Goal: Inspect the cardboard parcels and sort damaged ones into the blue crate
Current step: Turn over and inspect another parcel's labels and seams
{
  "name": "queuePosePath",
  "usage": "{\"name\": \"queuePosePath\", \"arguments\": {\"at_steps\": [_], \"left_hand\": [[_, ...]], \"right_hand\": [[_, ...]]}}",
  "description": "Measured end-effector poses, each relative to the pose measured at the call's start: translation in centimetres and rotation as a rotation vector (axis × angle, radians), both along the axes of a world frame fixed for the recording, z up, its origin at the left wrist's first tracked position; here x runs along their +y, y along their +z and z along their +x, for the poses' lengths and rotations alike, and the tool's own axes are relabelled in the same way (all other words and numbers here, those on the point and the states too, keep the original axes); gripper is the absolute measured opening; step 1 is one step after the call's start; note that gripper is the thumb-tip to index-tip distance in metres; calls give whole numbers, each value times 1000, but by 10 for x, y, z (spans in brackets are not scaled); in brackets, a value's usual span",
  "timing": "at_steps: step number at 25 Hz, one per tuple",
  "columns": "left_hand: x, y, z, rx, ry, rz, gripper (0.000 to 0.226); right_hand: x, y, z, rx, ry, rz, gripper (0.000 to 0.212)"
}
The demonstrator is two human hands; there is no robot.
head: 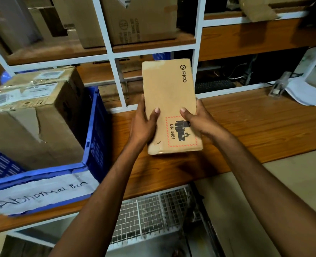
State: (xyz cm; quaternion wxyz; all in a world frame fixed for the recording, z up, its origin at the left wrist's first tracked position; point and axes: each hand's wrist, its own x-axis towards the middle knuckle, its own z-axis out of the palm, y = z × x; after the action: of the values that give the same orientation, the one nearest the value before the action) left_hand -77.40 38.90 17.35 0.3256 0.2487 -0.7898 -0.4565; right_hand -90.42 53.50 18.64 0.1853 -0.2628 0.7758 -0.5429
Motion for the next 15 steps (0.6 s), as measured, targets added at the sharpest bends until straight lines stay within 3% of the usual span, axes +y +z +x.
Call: {"name": "queuePosePath", "arguments": {"at_steps": [3,5,8,11,15], "left_hand": [[2,-1,1,17,-1,-6,67],[-1,2,3,37,-6,98,64],[2,-1,7,6,-104,166,79],[7,-13,3,24,23,49,72],[4,-17,3,5,-34,47,82]], "right_hand": [[4,0,-2,44,-7,42,33],[6,2,-5,31,1,38,37],[6,-6,-3,-101,36,27,49],[0,-13,-1,145,-124,62,43],[-2,-16,-4,-16,-79,37,47]]}}
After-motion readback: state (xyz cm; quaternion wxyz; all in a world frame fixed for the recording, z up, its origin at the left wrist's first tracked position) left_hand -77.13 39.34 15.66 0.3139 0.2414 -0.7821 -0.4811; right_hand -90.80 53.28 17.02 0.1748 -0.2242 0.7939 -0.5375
